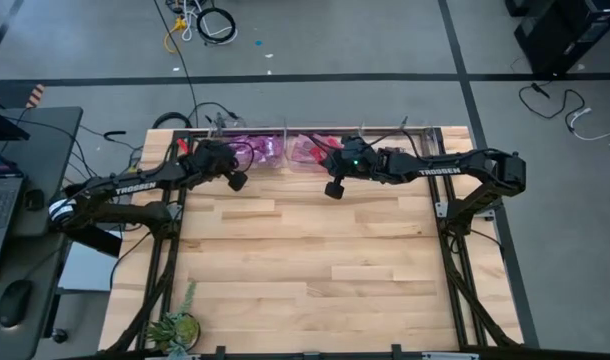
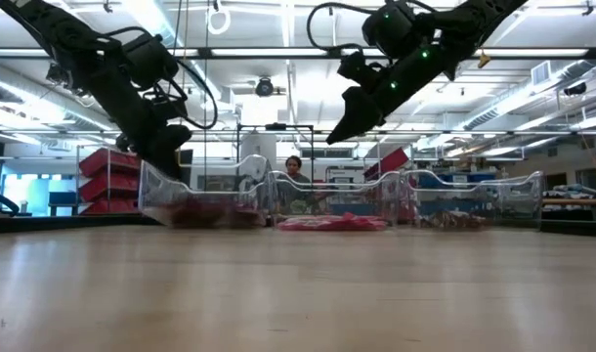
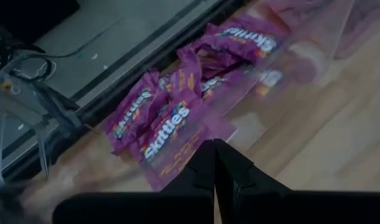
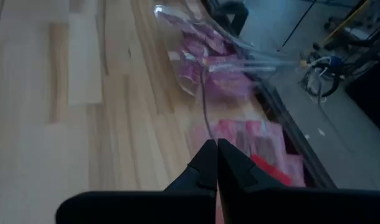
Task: Sort candy
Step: Adjust the left transparent bin, then return to Home Position
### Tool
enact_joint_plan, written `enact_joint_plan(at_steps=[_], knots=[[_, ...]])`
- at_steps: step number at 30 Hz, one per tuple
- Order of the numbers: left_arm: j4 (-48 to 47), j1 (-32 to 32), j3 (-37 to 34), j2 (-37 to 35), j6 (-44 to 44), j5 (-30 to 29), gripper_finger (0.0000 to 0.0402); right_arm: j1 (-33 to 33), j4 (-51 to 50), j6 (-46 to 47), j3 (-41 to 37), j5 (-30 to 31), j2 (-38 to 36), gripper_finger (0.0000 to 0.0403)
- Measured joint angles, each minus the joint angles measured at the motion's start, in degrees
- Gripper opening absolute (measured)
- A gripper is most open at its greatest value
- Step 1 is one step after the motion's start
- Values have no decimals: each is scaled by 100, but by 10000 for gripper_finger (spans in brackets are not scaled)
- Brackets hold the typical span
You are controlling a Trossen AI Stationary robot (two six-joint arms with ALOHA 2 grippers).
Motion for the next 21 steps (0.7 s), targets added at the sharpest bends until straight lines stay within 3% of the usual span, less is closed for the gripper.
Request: enact_joint_plan(at_steps=[11, 21], knots=[[-214, -198, 0, -56, 1, 10, 1, 0, 114, 229, -334, -11, 0, 0], [-199, -593, 0, -764, -28, 16, 1, -4, 157, 129, -338, -11, 0, 0]])
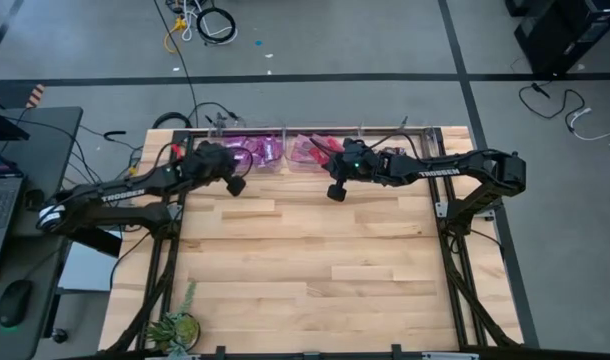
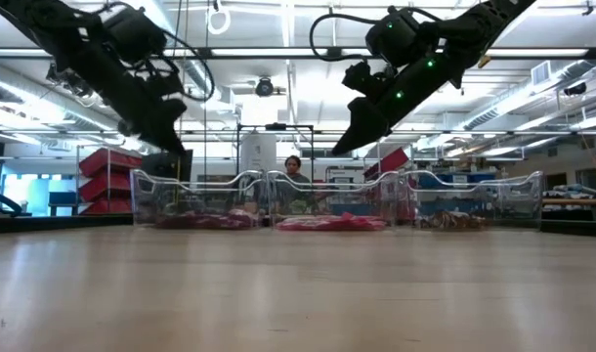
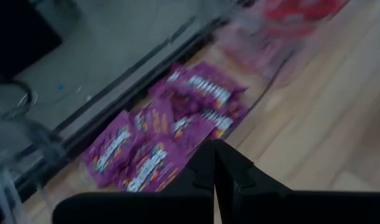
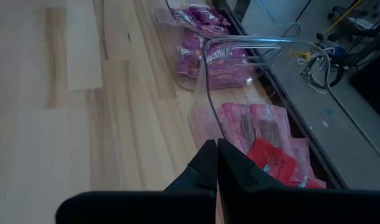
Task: Sort candy
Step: Return to Home Position
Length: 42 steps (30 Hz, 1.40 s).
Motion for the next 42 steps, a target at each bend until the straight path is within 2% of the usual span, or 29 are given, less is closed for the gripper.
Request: enact_joint_plan(at_steps=[2, 4, 7, 9, 12, 16, 22, 26, 28, 32, 36, 42], knots=[[114, -157, 0, -161, 29, 98, 1, 0, 17, -12, 0, -92, 0, 0], [629, -347, -105, -294, 46, 378, 1, -2, 69, -68, -15, -539, 0, 0], [2115, -621, -639, -426, 264, 1122, 1, 19, 820, -114, -294, -1186, 0, 0], [3237, -777, -1083, -403, 302, 1521, 1, 56, 1412, -117, -539, -1385, 0, 0], [4541, -935, -1615, -333, 315, 1861, 1, 149, 2098, 1, -862, -1399, 0, 0], [5267, -1082, -1994, -336, 329, 1930, 1, 435, 2681, 94, -1229, -980, 0, 0], [5342, -1335, -2063, -348, 652, 1986, 1, 960, 3688, -66, -1957, -117, -118, 0], [5196, -1395, -2063, -488, 776, 1985, 1, 1153, 3781, 7, -2544, 234, -812, 0], [5003, -1395, -2063, -600, 780, 1961, 1, 1164, 3756, 116, -2834, 197, -1275, 0], [4676, -1395, -2063, -837, 779, 1941, 1, 1020, 3469, 352, -3302, -250, -2243, 0], [4477, -1395, -2063, -1085, 779, 1939, 1, 929, 2727, 433, -3535, -217, -3123, 0], [3662, -1395, -2063, -1621, 805, 1863, 1, 931, 2313, 419, -3931, -57, -4277, 0]])
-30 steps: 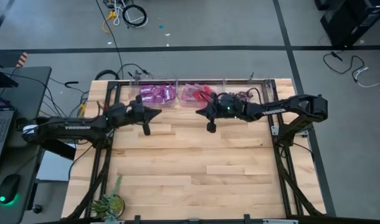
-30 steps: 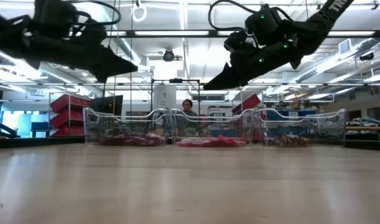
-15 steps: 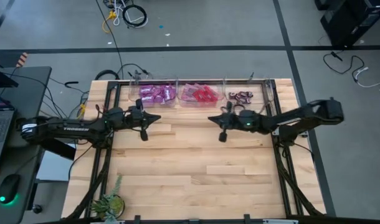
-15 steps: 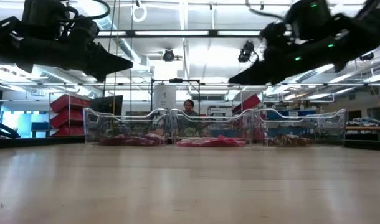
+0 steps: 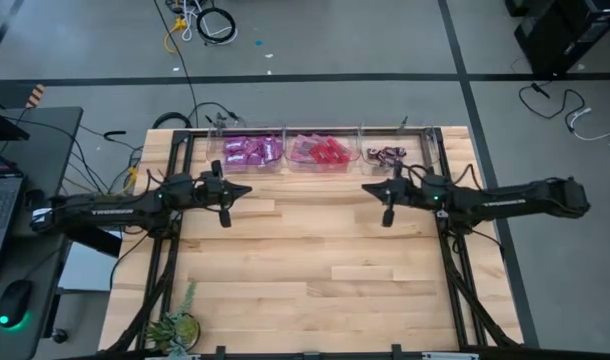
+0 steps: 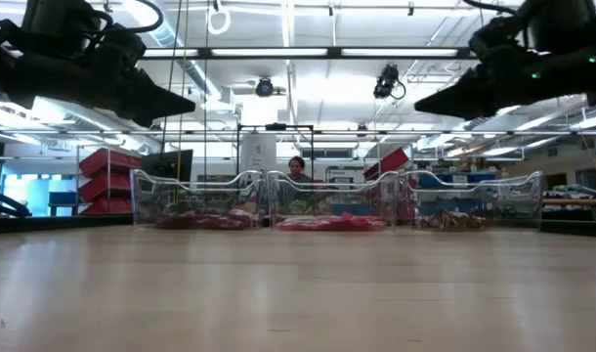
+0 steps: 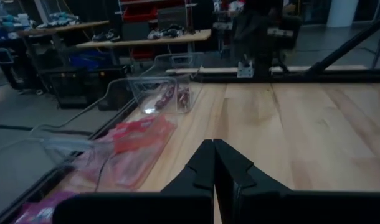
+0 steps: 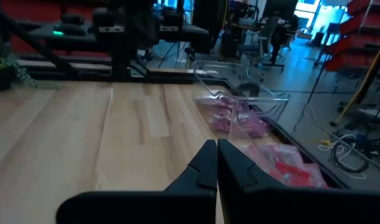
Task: Sort candy
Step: Return to Home Position
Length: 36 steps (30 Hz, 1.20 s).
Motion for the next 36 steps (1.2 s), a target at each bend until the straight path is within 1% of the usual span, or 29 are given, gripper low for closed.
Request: enact_joint_plan(at_steps=[7, 12, 14, 17, 18, 22, 24, 25, 27, 29, 30, 32, 36], knots=[[-683, 0, 0, -784, 69, -95, 0, 91, -306, 203, -542, 23, -979, 0], [-1366, 0, -6, -1413, -17, -94, 0, 265, -570, 200, -836, 262, -1650, 0], [-1143, 0, -165, -1626, -29, -15, 0, 312, -719, 225, -965, 317, -1934, 0], [-74, 10, -646, -1744, -185, 409, 0, 369, -1161, 312, -1040, 326, -2342, 0], [21, 14, -759, -1765, -279, 538, 0, 388, -1321, 330, -1041, 357, -2465, 0], [-583, -36, -754, -1922, -480, 733, 0, 424, -2063, 371, -1041, 458, -2993, 0], [-586, -125, -754, -2203, -470, 875, 0, 426, -2452, 531, -1040, 595, -3264, 0], [-692, -152, -754, -2400, -429, 869, 0, 427, -2441, 555, -1038, 598, -3352, 0], [-1166, -205, -754, -2868, -339, 627, 0, 462, -2455, 421, -1039, 590, -3493, 0], [-1907, -238, -754, -3498, -325, 211, 0, 470, -2453, 332, -1039, 575, -3571, 0], [-2206, -253, -754, -3678, -330, 13, 0, 470, -2462, 322, -1039, 575, -3586, 0], [-2264, -283, -757, -3647, -356, -195, 0, 468, -2461, 322, -1039, 575, -3585, 0], [-2337, -399, -761, -3667, -499, -271, 0, 468, -2462, 498, -1039, 577, -3521, 0]])
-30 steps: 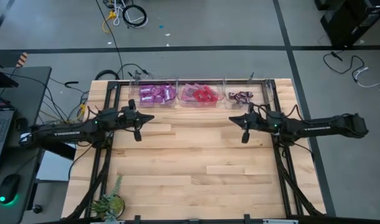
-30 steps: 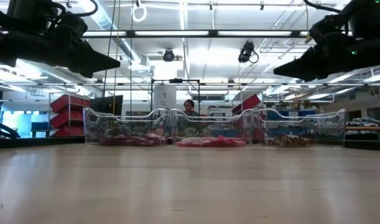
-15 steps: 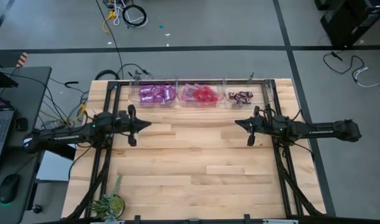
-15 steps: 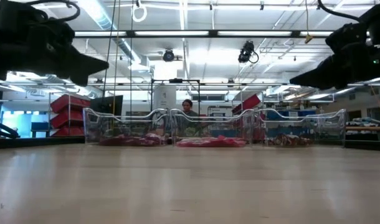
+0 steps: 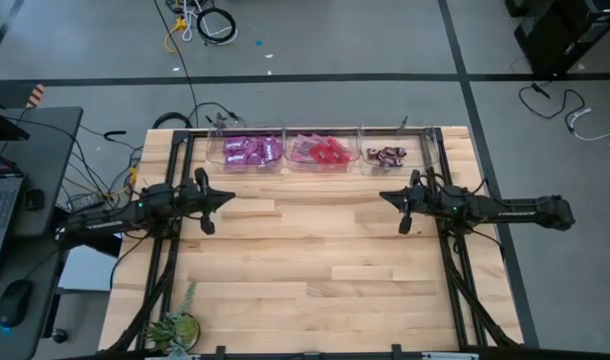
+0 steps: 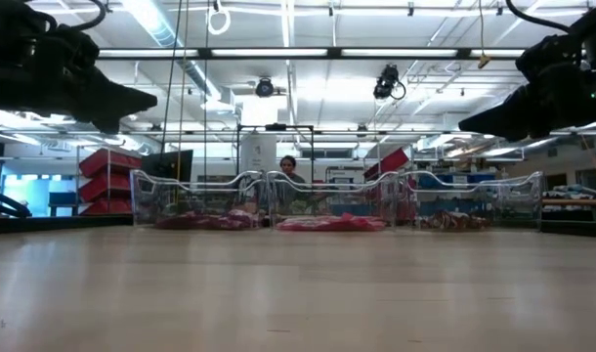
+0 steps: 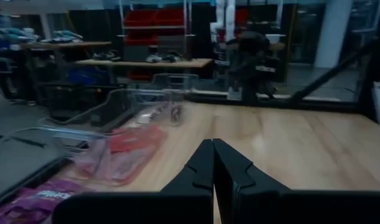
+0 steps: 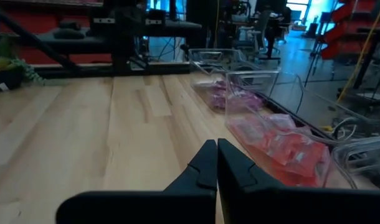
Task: Sort candy
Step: Return to Home Position
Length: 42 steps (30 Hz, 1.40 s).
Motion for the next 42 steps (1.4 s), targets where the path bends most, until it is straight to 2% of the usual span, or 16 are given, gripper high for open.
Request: enact_joint_plan(at_steps=[3, 7, 13, 19, 42], knots=[[8, -117, 0, 10, -3, -132, 0, 0, 12, 90, 0, 71, 31, 0], [115, -141, 0, 6, -49, -681, 0, -86, 35, 104, 0, 277, 50, 0], [139, -143, -2, 8, -419, -689, 8, -205, 47, 282, 0, 280, 101, 0], [100, -155, -4, 86, -911, -427, 9, -199, 31, -94, 0, 98, 282, 0], [367, -152, -7, 82, -887, -415, 9, -200, 33, -14, 0, 83, 303, 0]])
